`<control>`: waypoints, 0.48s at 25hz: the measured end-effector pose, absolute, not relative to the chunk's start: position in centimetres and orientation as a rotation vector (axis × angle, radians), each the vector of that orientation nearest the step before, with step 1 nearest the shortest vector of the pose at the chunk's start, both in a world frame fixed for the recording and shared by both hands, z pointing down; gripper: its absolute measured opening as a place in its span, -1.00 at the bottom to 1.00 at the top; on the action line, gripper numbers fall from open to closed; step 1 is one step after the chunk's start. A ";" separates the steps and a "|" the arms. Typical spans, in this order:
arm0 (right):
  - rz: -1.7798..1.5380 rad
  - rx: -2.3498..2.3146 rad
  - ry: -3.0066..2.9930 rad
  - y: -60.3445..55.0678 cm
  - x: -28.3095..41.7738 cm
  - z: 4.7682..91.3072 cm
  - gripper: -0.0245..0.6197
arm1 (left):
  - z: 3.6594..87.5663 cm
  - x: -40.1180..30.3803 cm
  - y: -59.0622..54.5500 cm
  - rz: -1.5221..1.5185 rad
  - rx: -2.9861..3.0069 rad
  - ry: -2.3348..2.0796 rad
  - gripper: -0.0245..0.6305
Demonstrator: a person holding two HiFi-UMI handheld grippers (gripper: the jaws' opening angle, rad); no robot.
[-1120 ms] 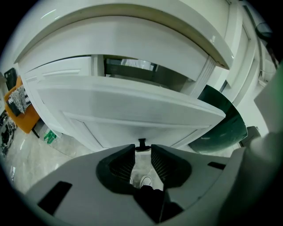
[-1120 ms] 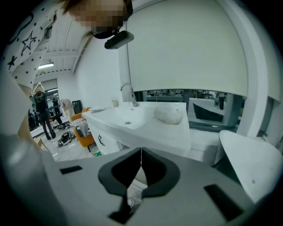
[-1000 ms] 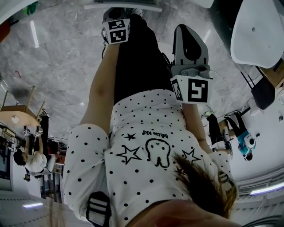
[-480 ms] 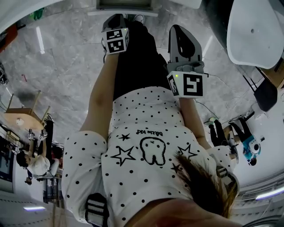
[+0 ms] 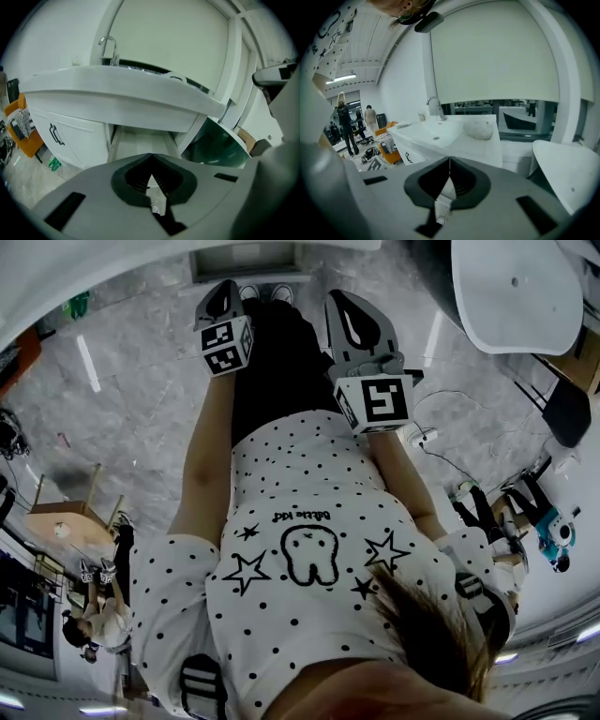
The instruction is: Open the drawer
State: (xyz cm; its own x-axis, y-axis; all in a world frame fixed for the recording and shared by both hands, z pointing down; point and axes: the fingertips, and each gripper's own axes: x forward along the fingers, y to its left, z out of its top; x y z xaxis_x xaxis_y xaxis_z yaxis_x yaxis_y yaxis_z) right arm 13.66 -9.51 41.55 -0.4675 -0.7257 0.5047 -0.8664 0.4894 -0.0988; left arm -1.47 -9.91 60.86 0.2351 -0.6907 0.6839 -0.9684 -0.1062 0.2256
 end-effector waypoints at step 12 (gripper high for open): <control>0.457 1.296 -2.390 -8.8 10.5 38.5 -0.88 | 52.1 -2.3 -11.6 0.418 1.979 -1.548 -0.91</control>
State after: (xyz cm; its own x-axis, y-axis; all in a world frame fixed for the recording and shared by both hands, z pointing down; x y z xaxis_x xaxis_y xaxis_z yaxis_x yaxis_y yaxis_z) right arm 10.51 -8.75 38.52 -0.5008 -0.7233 0.4754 -0.8476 0.5211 -0.1002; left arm -2.28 -11.61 52.09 0.2754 -0.7716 0.5734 -0.9553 -0.1529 0.2531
